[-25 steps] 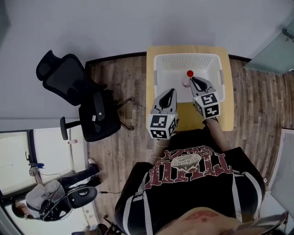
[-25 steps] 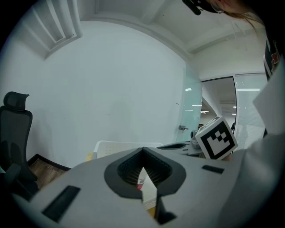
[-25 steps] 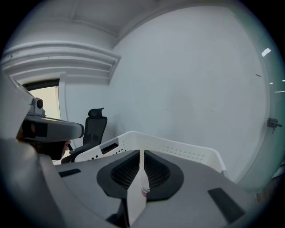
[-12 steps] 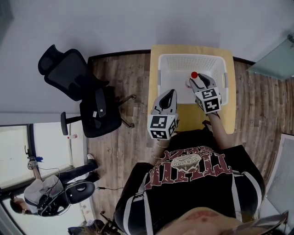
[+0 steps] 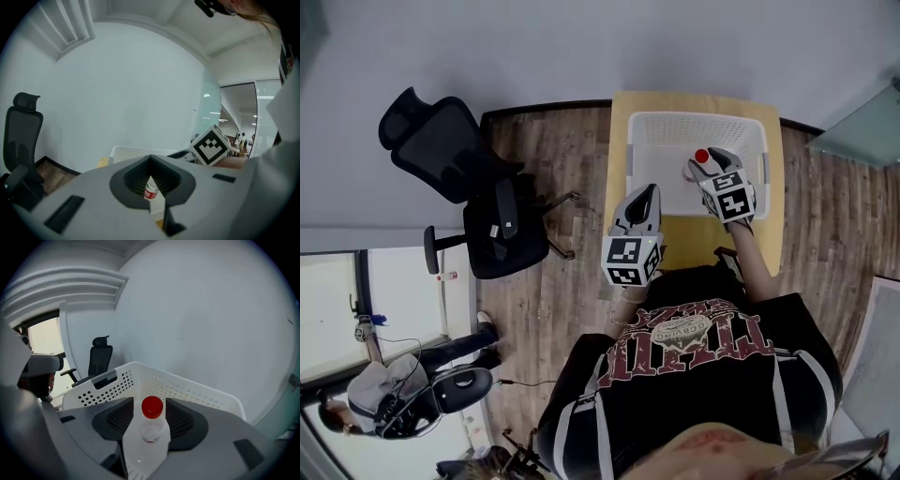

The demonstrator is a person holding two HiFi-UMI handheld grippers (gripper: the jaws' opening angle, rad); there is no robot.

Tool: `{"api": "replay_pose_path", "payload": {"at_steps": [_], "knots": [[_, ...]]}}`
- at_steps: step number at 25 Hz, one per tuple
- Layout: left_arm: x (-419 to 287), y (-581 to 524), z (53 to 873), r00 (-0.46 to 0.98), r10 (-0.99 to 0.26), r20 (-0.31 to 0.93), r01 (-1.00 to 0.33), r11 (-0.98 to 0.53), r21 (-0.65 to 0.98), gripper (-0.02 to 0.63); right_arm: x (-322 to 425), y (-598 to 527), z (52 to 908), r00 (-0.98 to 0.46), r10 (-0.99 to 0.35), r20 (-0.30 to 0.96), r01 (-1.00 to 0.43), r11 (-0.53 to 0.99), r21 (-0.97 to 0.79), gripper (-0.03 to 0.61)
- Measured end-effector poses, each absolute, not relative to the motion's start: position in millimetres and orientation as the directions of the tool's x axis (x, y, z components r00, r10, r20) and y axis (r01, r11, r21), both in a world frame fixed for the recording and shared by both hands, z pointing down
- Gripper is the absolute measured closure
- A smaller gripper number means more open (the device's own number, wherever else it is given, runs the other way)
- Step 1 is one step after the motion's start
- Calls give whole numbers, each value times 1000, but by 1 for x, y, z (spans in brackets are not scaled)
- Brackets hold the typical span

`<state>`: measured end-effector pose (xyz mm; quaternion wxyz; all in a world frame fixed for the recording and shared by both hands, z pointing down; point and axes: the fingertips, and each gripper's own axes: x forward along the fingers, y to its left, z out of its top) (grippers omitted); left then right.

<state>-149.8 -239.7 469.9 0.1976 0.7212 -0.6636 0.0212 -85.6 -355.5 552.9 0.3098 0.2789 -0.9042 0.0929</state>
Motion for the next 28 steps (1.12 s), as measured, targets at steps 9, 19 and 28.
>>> {"api": "replay_pose_path", "payload": {"at_steps": [9,19,28], "knots": [[-158,-241,473,93,-951,296,-963,-11,269,566,-94,-362,570,-636,-394,664,-510,860,21,371],[-172,-236,478,81,-948,309,-961,8,276,566,-107,-370,582,-636,-377,673,-503,865,9,370],[-172,-233,475,80,-950,303,-961,7,276,566,-110,-368,581,-647,-365,669,-488,873,4,379]]}}
